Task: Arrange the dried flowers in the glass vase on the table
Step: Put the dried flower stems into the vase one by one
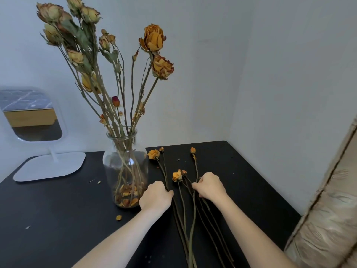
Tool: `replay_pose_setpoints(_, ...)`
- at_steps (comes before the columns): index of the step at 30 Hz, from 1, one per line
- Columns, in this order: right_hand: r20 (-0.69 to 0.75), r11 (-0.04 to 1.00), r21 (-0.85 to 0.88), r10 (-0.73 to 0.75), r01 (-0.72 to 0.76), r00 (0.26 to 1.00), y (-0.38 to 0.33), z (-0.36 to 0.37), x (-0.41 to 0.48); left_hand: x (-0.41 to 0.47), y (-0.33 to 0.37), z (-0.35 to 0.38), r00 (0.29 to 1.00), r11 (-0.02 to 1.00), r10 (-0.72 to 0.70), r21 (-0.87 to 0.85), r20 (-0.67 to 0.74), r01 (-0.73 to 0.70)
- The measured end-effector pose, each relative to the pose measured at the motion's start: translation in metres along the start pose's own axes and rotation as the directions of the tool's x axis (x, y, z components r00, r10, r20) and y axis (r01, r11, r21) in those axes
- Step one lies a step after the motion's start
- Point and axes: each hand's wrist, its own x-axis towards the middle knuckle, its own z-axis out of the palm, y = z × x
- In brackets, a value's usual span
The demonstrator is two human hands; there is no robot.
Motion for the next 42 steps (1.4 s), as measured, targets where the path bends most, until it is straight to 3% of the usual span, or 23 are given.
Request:
replay_pose_setpoints(11, -0.15, 0.974, 0.187, -0.101, 0.129, 0.983, 0.01, -0.029, -0.009, 0.006, 0.005, 0.001, 0.999, 0.996, -0.032, -0.088, -0.012, 0.031)
replay_pose_setpoints(22, -0.211, 0.952, 0.23, -0.156, 0.204, 0.965, 0.009, -0.038, -0.023, 0.003, 0.013, -0.004, 1.0, 0.944, 0.004, -0.329, -0.014, -0.009)
replay_pose_setpoints(33, -0.375, 0.854, 0.457, -0.07, 0.251, 0.924, 0.012, -0.051, -0.024, -0.029, 0.024, -0.043, 0.958, 0.821, 0.247, -0.494, -0.146, -0.287)
replay_pose_setpoints(38, -0.472, 0.775, 0.536, -0.055, 0.336, 0.88, 0.004, -0.054, -0.031, -0.068, 0.021, -0.078, 0.85, 0.749, 0.464, -0.401, -0.251, -0.527)
replay_pose_setpoints(42, -0.495, 0.755, 0.533, -0.087, 0.381, 0.864, -0.005, -0.054, -0.037, -0.095, 0.011, -0.108, 0.748, 0.651, 0.55, -0.371, -0.371, -0.662)
